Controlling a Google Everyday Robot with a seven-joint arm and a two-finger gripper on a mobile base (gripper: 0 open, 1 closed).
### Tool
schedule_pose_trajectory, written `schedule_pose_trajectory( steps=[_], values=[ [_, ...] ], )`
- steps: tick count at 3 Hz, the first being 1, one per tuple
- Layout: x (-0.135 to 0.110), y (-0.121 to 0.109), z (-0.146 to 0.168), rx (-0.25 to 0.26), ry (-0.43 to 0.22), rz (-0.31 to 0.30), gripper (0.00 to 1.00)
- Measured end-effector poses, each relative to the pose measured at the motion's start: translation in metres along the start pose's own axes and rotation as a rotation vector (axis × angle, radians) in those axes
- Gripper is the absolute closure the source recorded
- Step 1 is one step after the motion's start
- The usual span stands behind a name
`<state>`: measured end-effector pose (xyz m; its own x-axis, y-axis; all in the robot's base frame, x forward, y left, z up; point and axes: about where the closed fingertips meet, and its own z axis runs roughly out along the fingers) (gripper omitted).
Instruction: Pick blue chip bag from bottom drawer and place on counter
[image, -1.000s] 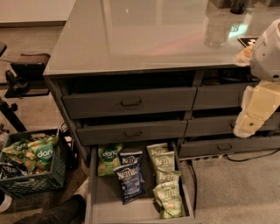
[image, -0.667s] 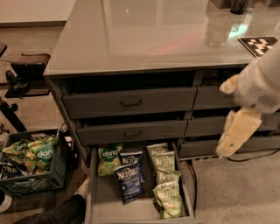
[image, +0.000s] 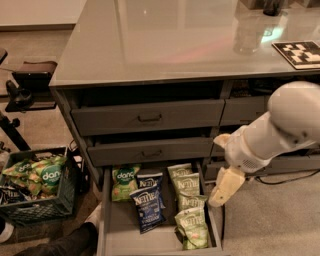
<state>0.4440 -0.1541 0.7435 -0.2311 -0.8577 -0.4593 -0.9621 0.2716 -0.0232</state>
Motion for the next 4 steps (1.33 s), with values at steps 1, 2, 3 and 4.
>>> schedule_pose_trajectory(
  steps=[1, 2, 3, 4],
  values=[
    [0.013, -0.003, 0.055, -0.042, -0.019, -0.023, 0.00],
    [0.025, -0.002, 0.085, -0.075, 0.036, -0.045, 0.00],
    [0.025, -0.002, 0.085, -0.076, 0.036, -0.045, 0.00],
    [0.036, -0.004, 0.118, -0.085, -0.014, -0.046, 0.00]
  ],
)
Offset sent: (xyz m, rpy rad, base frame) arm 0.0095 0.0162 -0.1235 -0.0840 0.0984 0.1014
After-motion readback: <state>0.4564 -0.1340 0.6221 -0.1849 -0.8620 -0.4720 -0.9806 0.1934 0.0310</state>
